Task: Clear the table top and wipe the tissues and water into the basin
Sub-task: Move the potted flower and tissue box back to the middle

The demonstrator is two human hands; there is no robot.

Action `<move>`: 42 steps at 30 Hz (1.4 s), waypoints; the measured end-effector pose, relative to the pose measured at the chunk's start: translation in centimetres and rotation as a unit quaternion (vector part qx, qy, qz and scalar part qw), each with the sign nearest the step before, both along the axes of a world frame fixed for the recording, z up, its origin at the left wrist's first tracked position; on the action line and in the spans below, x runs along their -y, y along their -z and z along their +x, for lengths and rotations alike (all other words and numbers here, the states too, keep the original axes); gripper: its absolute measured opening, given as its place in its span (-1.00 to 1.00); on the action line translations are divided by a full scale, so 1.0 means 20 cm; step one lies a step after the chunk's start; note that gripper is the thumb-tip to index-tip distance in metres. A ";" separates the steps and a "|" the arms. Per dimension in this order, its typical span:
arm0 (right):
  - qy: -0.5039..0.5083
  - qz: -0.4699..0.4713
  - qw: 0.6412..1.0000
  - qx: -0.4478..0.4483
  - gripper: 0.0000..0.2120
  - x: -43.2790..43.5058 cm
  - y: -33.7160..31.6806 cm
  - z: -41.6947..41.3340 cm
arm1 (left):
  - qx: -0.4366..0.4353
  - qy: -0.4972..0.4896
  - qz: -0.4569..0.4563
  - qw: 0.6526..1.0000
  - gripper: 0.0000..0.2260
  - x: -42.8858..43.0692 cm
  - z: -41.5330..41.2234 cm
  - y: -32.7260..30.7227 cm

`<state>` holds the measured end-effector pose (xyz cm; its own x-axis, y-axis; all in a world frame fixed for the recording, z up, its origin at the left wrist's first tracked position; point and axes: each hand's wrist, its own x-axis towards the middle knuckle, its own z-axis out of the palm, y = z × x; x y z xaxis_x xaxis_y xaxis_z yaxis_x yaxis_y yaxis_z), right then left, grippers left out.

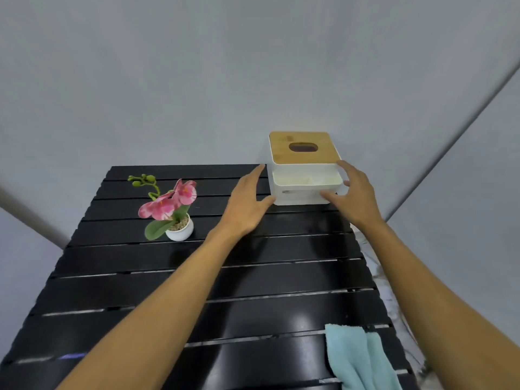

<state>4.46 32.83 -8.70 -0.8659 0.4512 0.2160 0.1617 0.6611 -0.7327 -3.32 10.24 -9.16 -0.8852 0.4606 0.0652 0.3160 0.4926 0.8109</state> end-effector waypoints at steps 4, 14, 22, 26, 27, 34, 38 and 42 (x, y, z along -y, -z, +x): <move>-0.011 -0.005 1.000 0.003 -0.38 -0.05 0.03 -0.06 | -0.026 0.015 0.012 0.999 -0.39 -0.09 -0.05 0.01; -0.006 -0.068 0.997 -0.035 -0.42 -0.06 0.07 -0.05 | 0.008 -0.019 0.097 0.995 -0.49 -0.20 -0.08 0.09; -0.022 -0.089 0.995 -0.050 -0.46 0.11 0.08 -0.05 | 0.005 -0.046 0.104 0.994 -0.52 -0.03 -0.05 0.09; -0.043 -0.109 0.992 -0.049 -0.45 0.24 0.09 -0.05 | 0.016 -0.072 0.122 0.990 -0.52 0.12 -0.01 0.08; -0.048 -0.112 0.991 -0.048 -0.45 0.27 0.08 -0.05 | 0.021 -0.079 0.129 0.988 -0.52 0.15 0.00 0.08; -0.065 -0.123 0.989 -0.041 -0.44 0.42 0.07 -0.02 | 0.035 -0.100 0.148 0.983 -0.51 0.31 0.06 0.07; -0.074 -0.135 0.988 -0.031 -0.44 0.48 0.06 0.01 | 0.030 -0.104 0.150 0.983 -0.53 0.37 0.12 0.06; -0.078 -0.139 0.987 -0.034 -0.46 0.53 0.04 0.06 | 0.021 -0.108 0.139 0.984 -0.53 0.41 0.16 0.06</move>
<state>5.59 22.23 -9.48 -0.9170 0.3642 0.1627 0.0183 0.4460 -0.8949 -0.20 1.99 -10.35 -0.9653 0.2304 0.1233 0.1913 0.3018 0.9340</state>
